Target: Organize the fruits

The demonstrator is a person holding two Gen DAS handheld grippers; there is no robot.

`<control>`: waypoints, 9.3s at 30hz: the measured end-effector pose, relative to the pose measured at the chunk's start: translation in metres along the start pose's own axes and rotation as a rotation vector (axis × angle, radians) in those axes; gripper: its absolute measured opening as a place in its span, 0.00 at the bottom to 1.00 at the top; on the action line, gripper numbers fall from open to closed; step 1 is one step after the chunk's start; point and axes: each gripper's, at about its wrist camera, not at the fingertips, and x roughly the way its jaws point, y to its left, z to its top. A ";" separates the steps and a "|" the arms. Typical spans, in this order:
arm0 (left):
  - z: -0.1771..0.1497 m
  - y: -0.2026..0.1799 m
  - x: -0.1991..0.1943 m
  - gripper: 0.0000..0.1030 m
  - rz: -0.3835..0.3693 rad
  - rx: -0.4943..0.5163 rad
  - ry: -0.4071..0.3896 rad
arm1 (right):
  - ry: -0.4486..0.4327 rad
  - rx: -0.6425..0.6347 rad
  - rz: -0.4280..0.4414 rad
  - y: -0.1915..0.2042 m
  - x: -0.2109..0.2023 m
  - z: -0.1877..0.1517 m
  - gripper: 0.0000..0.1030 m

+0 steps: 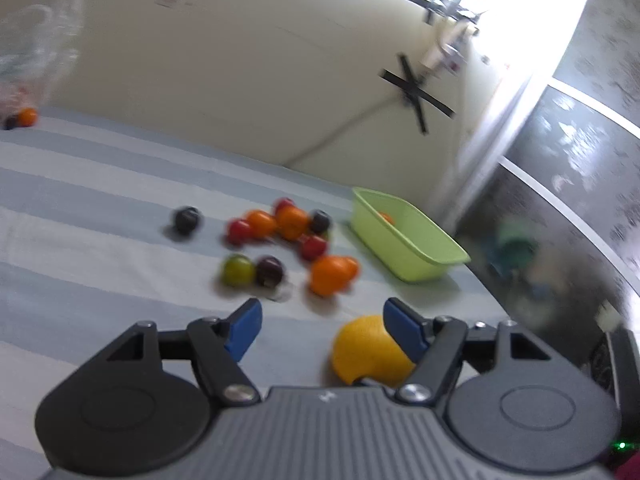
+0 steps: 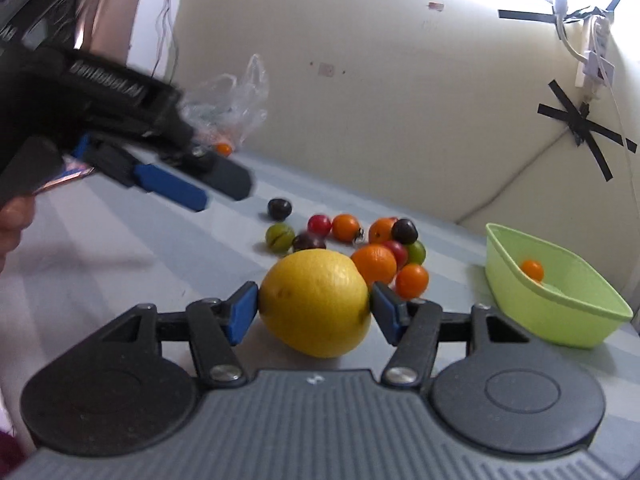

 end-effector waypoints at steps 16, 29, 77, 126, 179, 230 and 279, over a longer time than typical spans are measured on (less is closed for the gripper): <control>-0.026 -0.055 0.033 0.83 0.040 0.176 0.149 | 0.003 0.082 0.154 -0.018 -0.026 -0.011 0.66; -0.001 -0.079 0.056 0.64 0.038 0.219 0.178 | 0.013 0.131 0.176 -0.029 -0.010 -0.014 0.64; 0.013 -0.029 -0.012 0.98 0.266 0.188 -0.189 | -0.116 0.362 0.021 -0.116 -0.026 0.016 0.24; -0.009 -0.015 0.025 0.46 0.151 0.577 0.023 | 0.119 0.282 0.161 -0.048 0.019 0.009 0.26; 0.075 -0.073 0.107 0.30 -0.126 0.557 0.197 | -0.075 0.360 -0.022 -0.087 -0.021 0.001 0.26; 0.028 0.029 0.072 0.51 0.202 0.249 0.048 | 0.079 0.370 0.005 -0.063 0.035 0.023 0.50; -0.038 -0.052 0.059 0.24 0.036 0.336 0.161 | 0.107 0.240 -0.019 -0.045 -0.029 -0.020 0.41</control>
